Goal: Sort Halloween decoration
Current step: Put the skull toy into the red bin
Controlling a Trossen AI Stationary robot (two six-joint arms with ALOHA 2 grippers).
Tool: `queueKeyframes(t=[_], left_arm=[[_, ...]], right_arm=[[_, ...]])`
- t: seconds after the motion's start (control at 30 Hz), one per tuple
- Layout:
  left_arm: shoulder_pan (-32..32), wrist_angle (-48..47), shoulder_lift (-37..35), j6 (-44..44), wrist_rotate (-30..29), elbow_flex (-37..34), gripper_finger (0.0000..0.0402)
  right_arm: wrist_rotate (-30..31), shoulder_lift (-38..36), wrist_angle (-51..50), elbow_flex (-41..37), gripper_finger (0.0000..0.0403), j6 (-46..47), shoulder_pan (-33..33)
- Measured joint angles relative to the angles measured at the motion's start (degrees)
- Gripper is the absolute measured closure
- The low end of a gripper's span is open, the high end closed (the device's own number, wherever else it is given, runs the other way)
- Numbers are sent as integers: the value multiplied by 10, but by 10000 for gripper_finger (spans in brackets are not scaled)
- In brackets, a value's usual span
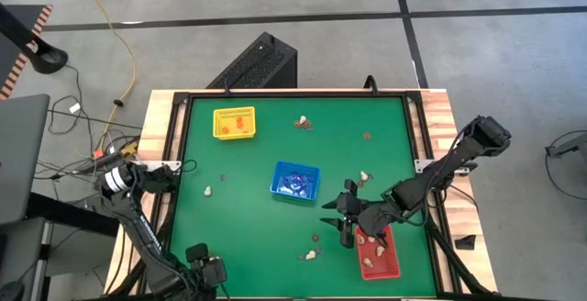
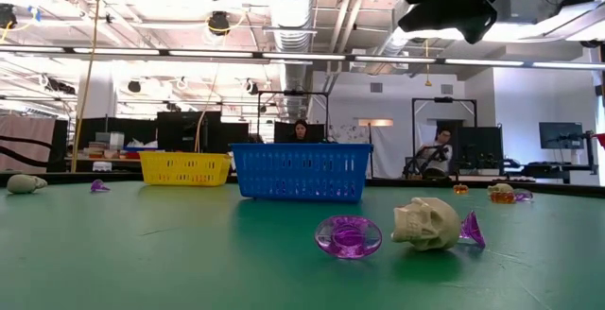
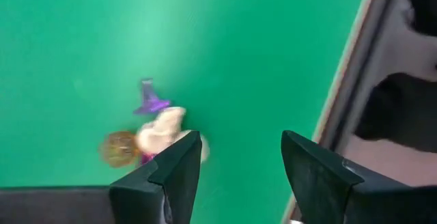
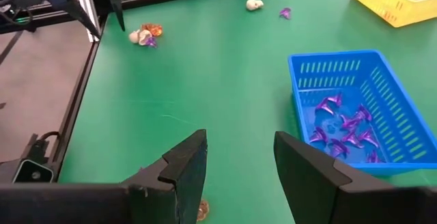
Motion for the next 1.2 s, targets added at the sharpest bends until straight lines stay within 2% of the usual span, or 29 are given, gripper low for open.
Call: queueKeyframes(t=[0.3,0.53,0.93,1.2], left_arm=[[20,-52,0,50,4,-1,207],[39,-42,1,75,42,-45,207],[44,-48,1,91,19,-50,207],[41,-35,1,146,22,-50,207]], right_arm=[[-1,0,0,0,202,-2,0],[-16,0,-1,0,202,-6,0],[-25,0,-1,0,202,-13,0],[-25,0,-1,0,202,-12,0]])
